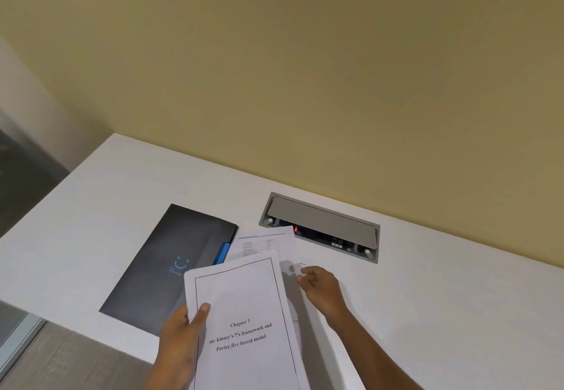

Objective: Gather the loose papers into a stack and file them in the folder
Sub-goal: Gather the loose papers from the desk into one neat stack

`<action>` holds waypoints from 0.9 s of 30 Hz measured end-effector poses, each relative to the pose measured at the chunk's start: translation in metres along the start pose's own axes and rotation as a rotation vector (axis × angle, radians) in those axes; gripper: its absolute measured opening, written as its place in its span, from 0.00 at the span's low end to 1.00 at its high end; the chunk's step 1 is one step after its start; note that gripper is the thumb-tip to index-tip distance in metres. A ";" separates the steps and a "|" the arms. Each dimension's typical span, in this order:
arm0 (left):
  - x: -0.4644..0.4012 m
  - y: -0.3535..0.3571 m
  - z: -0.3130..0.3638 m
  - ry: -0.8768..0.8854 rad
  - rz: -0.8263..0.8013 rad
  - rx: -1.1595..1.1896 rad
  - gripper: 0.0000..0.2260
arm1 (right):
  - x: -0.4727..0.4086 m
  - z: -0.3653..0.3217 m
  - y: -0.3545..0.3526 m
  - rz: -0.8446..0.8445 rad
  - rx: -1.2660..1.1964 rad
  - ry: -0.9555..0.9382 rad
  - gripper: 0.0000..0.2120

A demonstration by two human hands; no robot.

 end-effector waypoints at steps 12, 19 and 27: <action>-0.022 -0.080 -0.025 -0.019 0.161 -0.168 0.08 | -0.111 -0.059 0.010 -0.028 0.238 -0.020 0.25; -0.028 -0.078 -0.020 -0.009 0.154 -0.102 0.08 | -0.120 -0.056 0.013 0.008 0.132 -0.027 0.23; -0.027 -0.055 -0.007 0.011 0.129 -0.054 0.05 | -0.091 -0.047 0.018 0.003 0.077 -0.189 0.28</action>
Point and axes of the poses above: each hand's wrist, its own x-axis away from the middle knuckle, its own y-axis out of the palm, z = x × y, the point moved 7 cm from there along -x, towards the middle knuckle, and after that the axes turned 13 degrees about -z, right-handed, at the moved point
